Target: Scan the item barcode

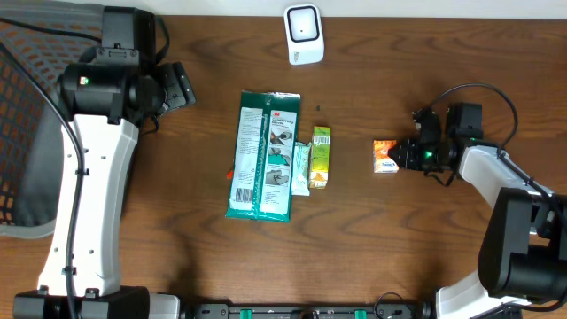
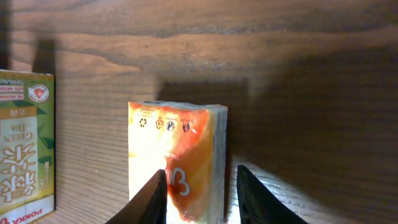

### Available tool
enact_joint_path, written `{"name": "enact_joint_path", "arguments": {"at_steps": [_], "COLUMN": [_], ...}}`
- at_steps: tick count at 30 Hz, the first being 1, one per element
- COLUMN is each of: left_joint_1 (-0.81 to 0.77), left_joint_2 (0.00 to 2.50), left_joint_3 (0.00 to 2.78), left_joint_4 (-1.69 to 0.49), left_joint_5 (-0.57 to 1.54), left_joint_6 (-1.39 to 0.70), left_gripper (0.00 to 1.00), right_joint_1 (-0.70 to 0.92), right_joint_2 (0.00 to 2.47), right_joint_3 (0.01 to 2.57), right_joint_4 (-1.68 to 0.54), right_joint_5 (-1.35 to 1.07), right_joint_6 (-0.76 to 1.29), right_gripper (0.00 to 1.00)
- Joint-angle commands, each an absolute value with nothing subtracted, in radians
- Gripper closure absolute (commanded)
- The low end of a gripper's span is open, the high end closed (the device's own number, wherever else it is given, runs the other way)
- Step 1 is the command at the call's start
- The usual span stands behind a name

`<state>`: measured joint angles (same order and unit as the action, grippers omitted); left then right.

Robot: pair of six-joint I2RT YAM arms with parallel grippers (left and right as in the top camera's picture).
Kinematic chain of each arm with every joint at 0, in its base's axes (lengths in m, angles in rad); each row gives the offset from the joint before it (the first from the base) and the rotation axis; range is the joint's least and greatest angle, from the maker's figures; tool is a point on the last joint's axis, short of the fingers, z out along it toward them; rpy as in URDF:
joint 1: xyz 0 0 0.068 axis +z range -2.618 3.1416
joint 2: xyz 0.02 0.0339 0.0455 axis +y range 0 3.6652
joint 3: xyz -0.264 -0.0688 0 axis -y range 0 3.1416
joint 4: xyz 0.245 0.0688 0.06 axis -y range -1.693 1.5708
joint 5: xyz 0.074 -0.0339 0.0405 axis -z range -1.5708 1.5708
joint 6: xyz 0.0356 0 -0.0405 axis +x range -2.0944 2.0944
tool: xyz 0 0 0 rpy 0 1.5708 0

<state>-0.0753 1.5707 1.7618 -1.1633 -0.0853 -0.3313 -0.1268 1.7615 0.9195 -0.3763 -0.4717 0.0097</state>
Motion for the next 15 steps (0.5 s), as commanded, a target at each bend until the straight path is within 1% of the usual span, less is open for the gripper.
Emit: {"name": "enact_joint_path", "arguments": {"at_steps": [1,7,11,15], "left_joint_1": [-0.072,-0.072,-0.072,-0.072], "left_joint_2": [1.574,1.574,1.574,1.574], "left_joint_3": [1.767,1.767,1.767,1.767], "left_joint_4": [-1.166,-1.166,-1.166,-1.166], "left_joint_5": [-0.098,-0.098,-0.098,-0.098], "left_joint_6": [-0.315,-0.315,-0.315,-0.315], "left_gripper": [0.16,0.16,0.15,0.16], "right_joint_1": [-0.122,-0.122,-0.122,-0.123], "right_joint_2": [1.773,1.773,1.773,1.773], "right_joint_3": [0.895,0.872,0.871,0.871], "right_joint_4": [-0.374,-0.369,-0.365,-0.355], "right_joint_5": [-0.484,-0.484,-0.484,-0.484], "right_joint_6": [-0.001,-0.002,-0.001,-0.001], "right_gripper": [0.69,0.69,0.78,0.81]}}
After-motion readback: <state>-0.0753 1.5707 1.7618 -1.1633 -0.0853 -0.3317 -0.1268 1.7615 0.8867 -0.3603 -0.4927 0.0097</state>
